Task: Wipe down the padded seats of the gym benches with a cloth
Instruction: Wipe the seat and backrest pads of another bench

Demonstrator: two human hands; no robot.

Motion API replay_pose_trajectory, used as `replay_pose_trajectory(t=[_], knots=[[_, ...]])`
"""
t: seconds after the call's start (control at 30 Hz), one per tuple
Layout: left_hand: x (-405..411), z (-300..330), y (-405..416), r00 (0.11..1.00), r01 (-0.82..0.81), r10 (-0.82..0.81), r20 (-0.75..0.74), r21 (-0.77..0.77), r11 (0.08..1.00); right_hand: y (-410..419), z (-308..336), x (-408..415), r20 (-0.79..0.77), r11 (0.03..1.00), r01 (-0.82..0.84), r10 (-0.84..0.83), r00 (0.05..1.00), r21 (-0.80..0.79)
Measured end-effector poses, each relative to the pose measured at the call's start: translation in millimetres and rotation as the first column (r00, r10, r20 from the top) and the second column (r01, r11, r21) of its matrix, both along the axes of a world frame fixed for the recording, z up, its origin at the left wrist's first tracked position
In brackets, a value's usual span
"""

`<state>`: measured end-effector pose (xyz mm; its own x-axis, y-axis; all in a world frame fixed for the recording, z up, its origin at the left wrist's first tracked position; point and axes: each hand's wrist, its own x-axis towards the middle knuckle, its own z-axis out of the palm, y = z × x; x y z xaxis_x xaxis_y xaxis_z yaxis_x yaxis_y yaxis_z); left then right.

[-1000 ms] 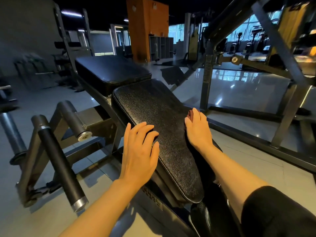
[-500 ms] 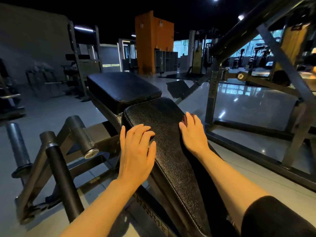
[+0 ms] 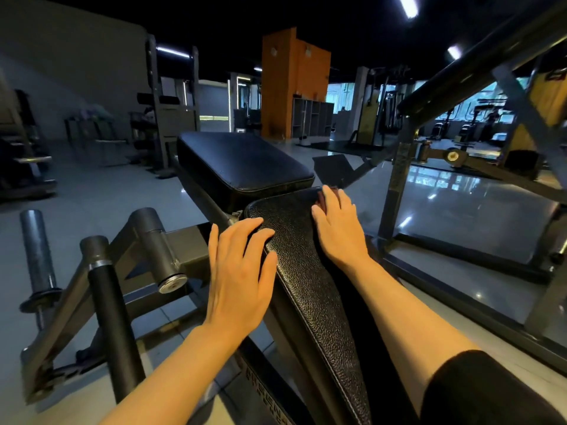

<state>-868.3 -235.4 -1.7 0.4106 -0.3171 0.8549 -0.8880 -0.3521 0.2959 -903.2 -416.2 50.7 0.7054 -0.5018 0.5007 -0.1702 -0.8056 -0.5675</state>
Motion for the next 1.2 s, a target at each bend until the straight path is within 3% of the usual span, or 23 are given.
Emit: replay_pose_trajectory(t=[0.13, 0.2, 0.27, 0.4, 0.47, 0.67, 0.9, 1.03, 1.13, 1.2], knots=[[1.3, 4.3, -8.4, 1.000, -0.010, 0.009, -0.017, -0.044, 0.999, 40.9, -2.4, -12.6, 0.009, 0.944, -0.282, 0.288, 0.958, -0.168], [1.4, 2.9, -9.0, 1.000, 0.004, -0.005, -0.027, -0.053, 0.999, 31.9, -3.4, -15.6, -0.015, 0.915, -0.342, 0.347, 0.938, -0.214], [3.1, -0.1, -4.3, 0.999, 0.021, -0.022, -0.027, -0.052, 0.998, 11.5, -0.6, -9.2, 0.001, 0.937, -0.276, 0.282, 0.959, -0.213], [4.8, -5.1, 12.3, 1.000, 0.016, -0.016, -0.018, -0.026, 1.000, -14.6, 8.9, 10.9, 0.031, 1.000, -0.023, 0.023, 0.999, -0.014], [5.2, -5.1, 17.6, 0.999, 0.023, -0.024, -0.032, -0.018, 1.000, -8.0, 10.8, 17.2, 0.005, 0.999, 0.022, -0.022, 1.000, -0.039], [-2.2, -3.7, 16.0, 0.994, 0.029, -0.033, -0.103, -0.042, 0.999, 46.8, 14.9, 18.4, 0.006, 0.973, -0.163, 0.166, 0.986, -0.163], [-14.1, -1.0, 19.1, 0.988, 0.005, -0.020, -0.155, -0.098, 0.995, 74.9, 7.7, 6.2, 0.011, 0.948, -0.281, 0.286, 0.958, -0.148], [-22.8, -0.6, 19.9, 0.979, 0.004, -0.032, -0.203, -0.135, 0.991, 88.2, -3.1, -8.1, -0.010, 0.915, -0.315, 0.323, 0.946, -0.254], [-29.0, -6.3, 18.9, 0.976, 0.001, -0.023, -0.216, -0.101, 0.995, 85.4, -11.9, -21.4, -0.036, 0.845, -0.360, 0.377, 0.925, -0.395], [-34.9, -9.0, 19.0, 0.981, 0.000, -0.011, -0.196, -0.055, 0.998, 76.6, -12.8, -28.5, -0.035, 0.847, -0.394, 0.409, 0.912, -0.357]])
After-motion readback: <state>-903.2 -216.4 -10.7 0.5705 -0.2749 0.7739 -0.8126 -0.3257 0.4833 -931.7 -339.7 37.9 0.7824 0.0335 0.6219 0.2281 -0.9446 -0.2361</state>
